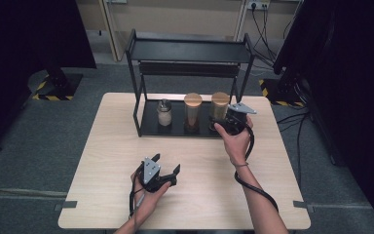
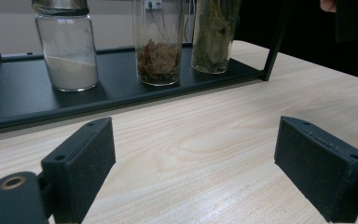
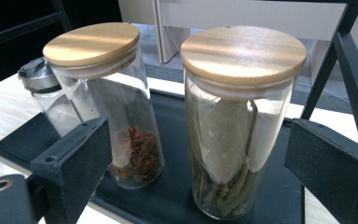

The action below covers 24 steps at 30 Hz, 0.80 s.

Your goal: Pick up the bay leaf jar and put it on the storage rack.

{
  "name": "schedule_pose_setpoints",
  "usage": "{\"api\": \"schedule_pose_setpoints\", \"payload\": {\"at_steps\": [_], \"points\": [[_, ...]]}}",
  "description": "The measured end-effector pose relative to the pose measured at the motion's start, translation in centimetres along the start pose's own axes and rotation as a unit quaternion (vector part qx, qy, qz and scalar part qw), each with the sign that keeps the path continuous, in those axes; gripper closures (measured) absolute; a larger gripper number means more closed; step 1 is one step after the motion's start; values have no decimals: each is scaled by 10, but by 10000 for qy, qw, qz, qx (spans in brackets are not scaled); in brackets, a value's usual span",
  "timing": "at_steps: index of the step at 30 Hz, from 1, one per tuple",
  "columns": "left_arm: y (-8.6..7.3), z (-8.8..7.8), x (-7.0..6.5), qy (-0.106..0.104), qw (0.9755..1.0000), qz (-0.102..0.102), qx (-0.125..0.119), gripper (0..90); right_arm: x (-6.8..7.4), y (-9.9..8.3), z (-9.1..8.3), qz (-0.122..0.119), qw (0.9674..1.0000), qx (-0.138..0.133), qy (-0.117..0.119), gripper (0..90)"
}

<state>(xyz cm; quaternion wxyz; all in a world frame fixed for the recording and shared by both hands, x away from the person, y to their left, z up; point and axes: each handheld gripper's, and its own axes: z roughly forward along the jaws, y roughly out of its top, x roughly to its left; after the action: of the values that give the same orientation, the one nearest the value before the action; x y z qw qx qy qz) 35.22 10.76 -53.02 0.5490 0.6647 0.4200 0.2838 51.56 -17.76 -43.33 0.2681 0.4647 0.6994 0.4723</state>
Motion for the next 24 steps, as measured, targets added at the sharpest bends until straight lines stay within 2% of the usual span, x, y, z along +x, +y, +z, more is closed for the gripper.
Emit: {"api": "schedule_pose_setpoints", "payload": {"at_steps": [24], "points": [[0,0,0,12,10000,28,0,118,2,-14,-22,-53,9997,3,219,63]]}}
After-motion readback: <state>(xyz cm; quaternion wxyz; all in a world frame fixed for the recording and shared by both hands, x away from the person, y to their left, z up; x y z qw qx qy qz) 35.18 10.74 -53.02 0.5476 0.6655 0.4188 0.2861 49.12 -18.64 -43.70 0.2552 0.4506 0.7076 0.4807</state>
